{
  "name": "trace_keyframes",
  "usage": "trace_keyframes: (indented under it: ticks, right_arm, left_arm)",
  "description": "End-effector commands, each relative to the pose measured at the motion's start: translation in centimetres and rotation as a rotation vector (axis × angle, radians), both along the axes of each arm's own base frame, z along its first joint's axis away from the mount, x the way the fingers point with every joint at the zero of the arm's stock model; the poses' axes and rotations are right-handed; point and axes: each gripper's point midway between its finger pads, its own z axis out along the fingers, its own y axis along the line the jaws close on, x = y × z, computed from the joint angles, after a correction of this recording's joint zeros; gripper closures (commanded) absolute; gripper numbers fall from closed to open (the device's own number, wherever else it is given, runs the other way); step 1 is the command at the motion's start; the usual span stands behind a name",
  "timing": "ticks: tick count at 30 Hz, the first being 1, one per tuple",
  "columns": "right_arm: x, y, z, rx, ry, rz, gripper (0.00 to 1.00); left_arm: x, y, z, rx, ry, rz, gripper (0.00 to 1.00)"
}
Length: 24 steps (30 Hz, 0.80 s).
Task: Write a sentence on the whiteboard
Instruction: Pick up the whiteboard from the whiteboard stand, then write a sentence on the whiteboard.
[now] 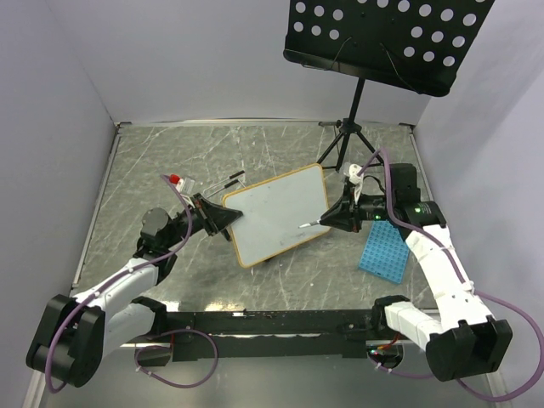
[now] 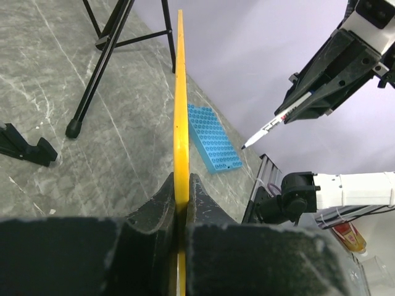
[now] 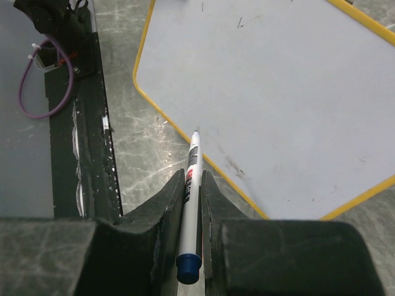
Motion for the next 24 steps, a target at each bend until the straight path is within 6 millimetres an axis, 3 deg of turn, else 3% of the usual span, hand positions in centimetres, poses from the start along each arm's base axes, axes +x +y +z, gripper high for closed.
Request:
trace_keyframes:
  ticks: [1, 24]
  right_arm:
    - [0.5, 0.7, 0.3, -0.008, -0.05, 0.003, 1.0]
    - [0.1, 4.8, 1.6, -0.057, -0.131, 0.124, 1.0]
  left_arm:
    - [0.0, 0.2, 4.4, -0.085, -0.163, 0.028, 0.99]
    - [-0.5, -0.7, 2.8, -0.098, -0.114, 0.029, 0.99]
